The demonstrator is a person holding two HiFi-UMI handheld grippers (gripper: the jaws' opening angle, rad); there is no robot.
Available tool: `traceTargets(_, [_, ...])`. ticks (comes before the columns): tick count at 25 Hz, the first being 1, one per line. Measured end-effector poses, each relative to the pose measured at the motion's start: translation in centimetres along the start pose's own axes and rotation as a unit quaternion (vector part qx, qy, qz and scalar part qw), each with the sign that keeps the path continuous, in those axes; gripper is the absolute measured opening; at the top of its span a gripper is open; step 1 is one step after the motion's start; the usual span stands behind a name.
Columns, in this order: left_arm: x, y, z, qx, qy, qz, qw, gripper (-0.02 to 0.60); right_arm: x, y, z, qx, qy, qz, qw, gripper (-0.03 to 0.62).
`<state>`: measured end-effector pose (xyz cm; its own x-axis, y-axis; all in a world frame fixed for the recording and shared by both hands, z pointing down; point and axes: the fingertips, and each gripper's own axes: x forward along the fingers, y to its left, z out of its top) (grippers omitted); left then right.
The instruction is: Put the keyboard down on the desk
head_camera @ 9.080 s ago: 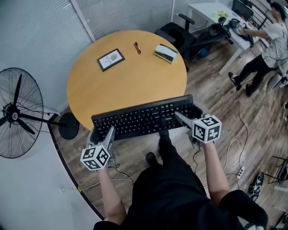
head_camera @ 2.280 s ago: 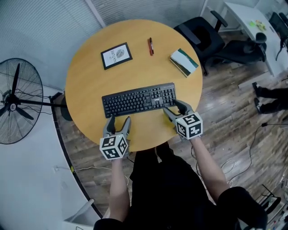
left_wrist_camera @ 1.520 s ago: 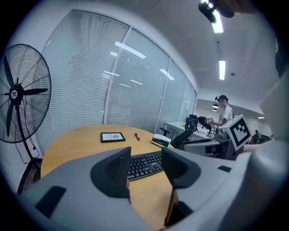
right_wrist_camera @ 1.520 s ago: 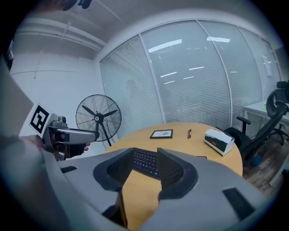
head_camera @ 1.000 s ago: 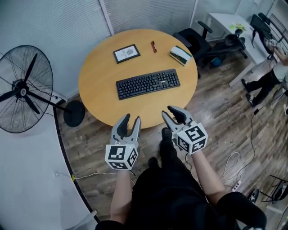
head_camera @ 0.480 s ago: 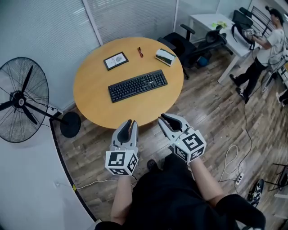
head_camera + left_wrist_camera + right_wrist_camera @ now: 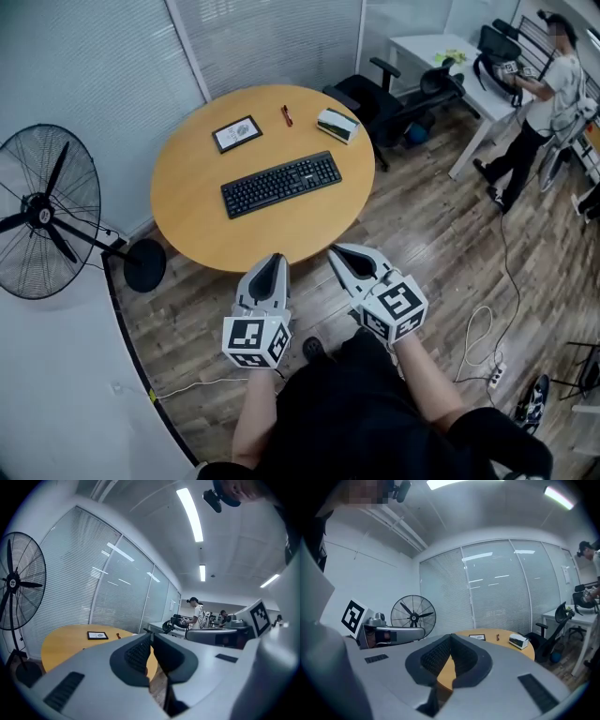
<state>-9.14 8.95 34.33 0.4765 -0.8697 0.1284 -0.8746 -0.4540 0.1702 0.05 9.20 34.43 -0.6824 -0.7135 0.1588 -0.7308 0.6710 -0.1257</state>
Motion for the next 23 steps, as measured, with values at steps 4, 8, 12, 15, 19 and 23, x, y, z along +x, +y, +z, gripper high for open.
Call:
traceTargets(4, [-0.5,-0.1,-0.3,0.001,0.004,-0.004,1.0000,0.012,-0.2,0.6,-0.2,0.002,-0.002,0.002,1.000,0.009])
traceTargets(8, [-0.7,0.0,-0.2,0.004,0.005,-0.008,0.9999,0.002,-0.1,0.7,-0.2,0.006,-0.003,-0.003,1.000,0.009])
traceTargets(12, [-0.9,0.3,-0.3,0.008,0.008,-0.006,0.9999,0.002,-0.1,1.0,-0.4,0.008,-0.003,-0.003,1.000,0.009])
traceTargets(15, [-0.9,0.4,-0.3,0.010,0.009,-0.006,0.9999,0.002,0.0,1.1,-0.5,0.007,-0.002,-0.001,1.000,0.009])
traceTargets(19, [-0.9,0.6,-0.2,0.013,0.007,-0.004,0.9999,0.001,0.2,1.2,-0.4,0.004,-0.001,0.001,1.000,0.009])
traceTargets(23, [-1.2,0.7,-0.3,0.013,0.010,-0.003,0.9999,0.001,0.2,1.4,-0.5,0.001,0.001,0.001,1.000,0.009])
